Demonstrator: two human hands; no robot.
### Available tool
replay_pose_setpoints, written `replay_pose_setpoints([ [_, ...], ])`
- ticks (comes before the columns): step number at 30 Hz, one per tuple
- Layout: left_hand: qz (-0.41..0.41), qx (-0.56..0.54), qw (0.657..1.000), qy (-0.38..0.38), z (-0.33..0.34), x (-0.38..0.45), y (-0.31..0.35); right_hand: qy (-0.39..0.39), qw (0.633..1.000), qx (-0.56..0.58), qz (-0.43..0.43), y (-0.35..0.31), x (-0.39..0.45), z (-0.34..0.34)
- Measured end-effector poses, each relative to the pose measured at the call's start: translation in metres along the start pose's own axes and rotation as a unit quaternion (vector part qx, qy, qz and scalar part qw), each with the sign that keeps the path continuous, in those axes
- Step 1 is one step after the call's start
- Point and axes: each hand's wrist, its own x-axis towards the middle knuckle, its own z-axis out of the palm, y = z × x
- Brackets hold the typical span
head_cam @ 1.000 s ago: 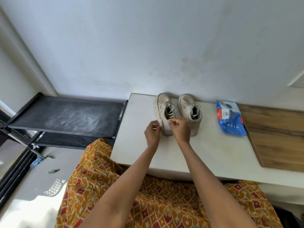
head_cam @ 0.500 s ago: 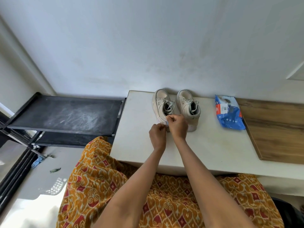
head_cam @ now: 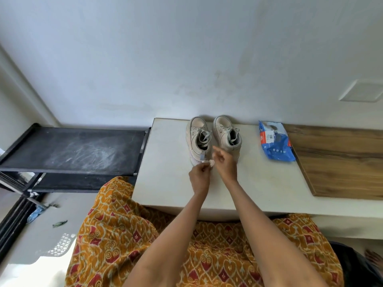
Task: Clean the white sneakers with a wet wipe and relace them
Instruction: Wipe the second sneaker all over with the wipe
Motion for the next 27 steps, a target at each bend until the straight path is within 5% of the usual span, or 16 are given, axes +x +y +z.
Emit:
replay_pose_setpoints([
  [6, -0.075, -0.158, 0.979, -0.107, -0.008, -0.009, 0.006, -0.086, 0.981, 0.135, 0.107, 0.020, -0.036, -0.027],
  [9, -0.129, -0.188, 0.958, -0.174, -0.014, -0.011, 0.011, -0.139, 0.980, 0.107, 0.090, 0.022, -0.040, -0.043],
  [13, -0.127, -0.174, 0.949, -0.230, -0.010, -0.018, 0.019, -0.111, 0.989, 0.056, 0.080, 0.021, -0.042, -0.063],
  [21, -0.183, -0.248, 0.924, -0.229, 0.053, -0.052, 0.069, 0.070, 0.992, 0.012, 0.100, 0.031, -0.051, -0.132],
  [27, -0.156, -0.161, 0.875, -0.429, 0.151, -0.137, 0.116, 0.290, 0.941, 0.078, 0.157, 0.075, -0.092, -0.230],
])
